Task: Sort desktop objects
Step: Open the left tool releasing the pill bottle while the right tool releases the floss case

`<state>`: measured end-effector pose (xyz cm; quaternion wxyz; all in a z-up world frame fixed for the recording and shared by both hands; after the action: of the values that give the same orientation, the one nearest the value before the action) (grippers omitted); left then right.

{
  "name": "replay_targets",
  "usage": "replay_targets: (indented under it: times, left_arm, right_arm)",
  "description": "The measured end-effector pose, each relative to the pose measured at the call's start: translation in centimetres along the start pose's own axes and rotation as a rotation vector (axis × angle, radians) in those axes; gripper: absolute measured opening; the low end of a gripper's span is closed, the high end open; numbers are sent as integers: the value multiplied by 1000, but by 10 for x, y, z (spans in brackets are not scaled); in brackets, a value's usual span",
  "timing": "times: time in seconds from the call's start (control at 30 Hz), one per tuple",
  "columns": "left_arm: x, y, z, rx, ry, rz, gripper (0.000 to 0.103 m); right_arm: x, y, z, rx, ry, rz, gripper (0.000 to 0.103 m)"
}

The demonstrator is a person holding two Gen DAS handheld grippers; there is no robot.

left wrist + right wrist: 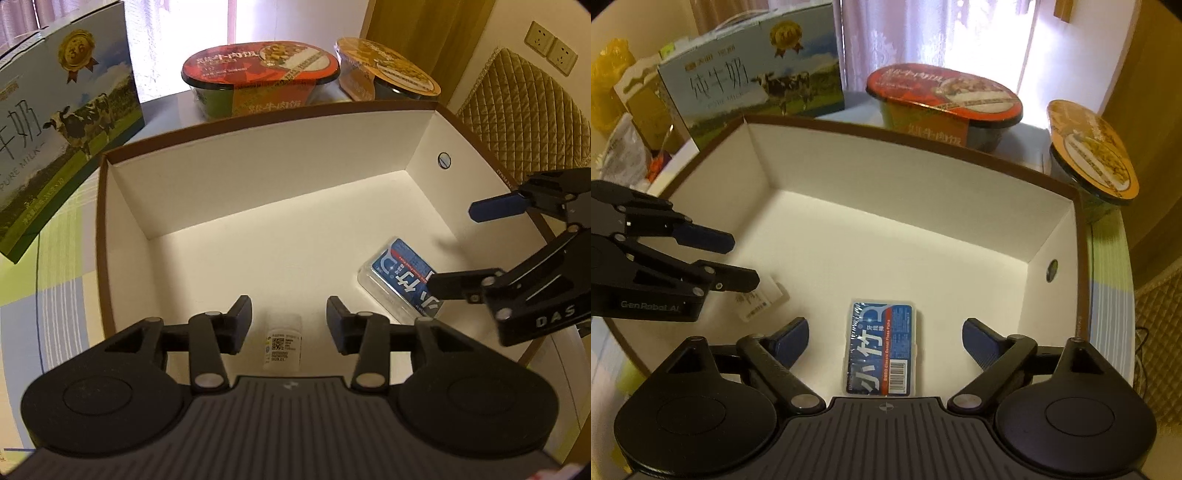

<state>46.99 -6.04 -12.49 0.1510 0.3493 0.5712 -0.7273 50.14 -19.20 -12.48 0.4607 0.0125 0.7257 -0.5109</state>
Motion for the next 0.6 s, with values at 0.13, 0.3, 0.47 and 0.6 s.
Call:
replay_targets:
  times: [0.13,0.3,0.47,0.6]
  left_arm:
    - [-2,-12,-2,-16,5,22,40]
    - [-5,-38,-1,-31,13,80,43]
    - [-6,-68,-3,-33,-22,133,44]
    - [-4,-95,-5,-36,-48,174,44]
  right_arm:
    - [3,-11,3,14,7,22,88]
    - [2,-36,4,10,11,86,88]
    - [0,-66,0,9,22,162,88]
    - [3,-92,-1,2,41,212,88]
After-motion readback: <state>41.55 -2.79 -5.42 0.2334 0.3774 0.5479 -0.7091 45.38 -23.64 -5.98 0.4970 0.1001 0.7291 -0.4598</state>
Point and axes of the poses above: each gripper's, at about its wrist camera, not at the fingertips, and y roughly the way its jaws point, z to its right, x to its underside, the point moved 1 cm from there along y, roughly the way its jaws point, and after that the axes turned 13 degrees about z, right-handed, at the moved point
